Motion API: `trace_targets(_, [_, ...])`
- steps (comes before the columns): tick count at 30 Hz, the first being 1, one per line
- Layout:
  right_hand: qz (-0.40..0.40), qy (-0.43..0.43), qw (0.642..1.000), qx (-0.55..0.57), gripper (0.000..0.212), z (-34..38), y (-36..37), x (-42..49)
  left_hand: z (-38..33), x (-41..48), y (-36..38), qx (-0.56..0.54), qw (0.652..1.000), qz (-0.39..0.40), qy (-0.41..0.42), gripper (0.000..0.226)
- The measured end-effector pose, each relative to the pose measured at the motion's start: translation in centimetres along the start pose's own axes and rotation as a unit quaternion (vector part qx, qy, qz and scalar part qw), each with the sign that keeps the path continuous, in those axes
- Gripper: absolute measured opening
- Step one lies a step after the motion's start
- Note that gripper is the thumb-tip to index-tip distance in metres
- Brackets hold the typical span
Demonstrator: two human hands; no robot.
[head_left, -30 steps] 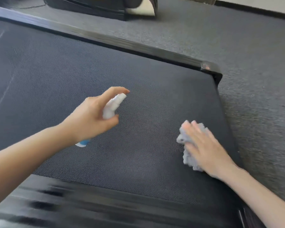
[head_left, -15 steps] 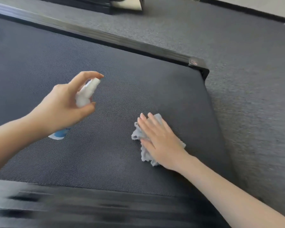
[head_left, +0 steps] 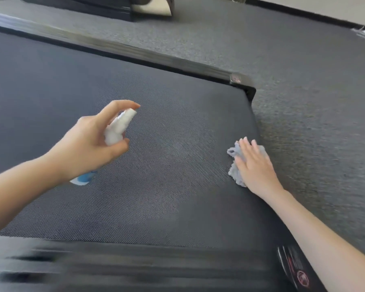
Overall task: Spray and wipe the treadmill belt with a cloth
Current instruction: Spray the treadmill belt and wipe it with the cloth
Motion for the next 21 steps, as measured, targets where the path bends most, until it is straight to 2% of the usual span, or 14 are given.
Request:
trace_targets(4, [-0.019, 0.002, 0.999, 0.031, 0.056, 3.3, -1.3, 4.2, 0.2, -0.1, -1.8, 0.004, 1.0, -0.026, -0.009, 0.056])
trace_targets(8, [-0.036, -0.047, 0.998, 0.029, 0.064, 9.1, -3.0, 9.2, 1.8, -0.7, -5.2, 0.011, 0.997, -0.071, -0.041, 0.053])
trace_targets(11, [-0.02, -0.096, 0.995, 0.036, 0.057, 15.7, -4.1, 12.2, 3.3, -1.3, -7.0, 0.015, 0.994, -0.095, -0.048, 0.055])
trace_targets(16, [-0.018, -0.231, 0.971, 0.051, 0.057, 28.1, -5.7, 13.5, 5.7, -2.5, -8.4, 0.032, 0.993, -0.098, -0.062, 0.056])
trace_targets(21, [-0.014, -0.379, 0.924, 0.049, 0.058, 36.6, -6.5, 8.2, 6.9, -3.4, -10.0, 0.021, 0.991, -0.102, -0.083, 0.055])
Point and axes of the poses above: each hand's wrist, its own x-axis towards the middle knuckle, its own y-axis out of the palm, z = x × y, the point moved 6 cm from there along x, towards the middle knuckle, and after that the axes turned 6 degrees about -x, right-handed, at the moved point
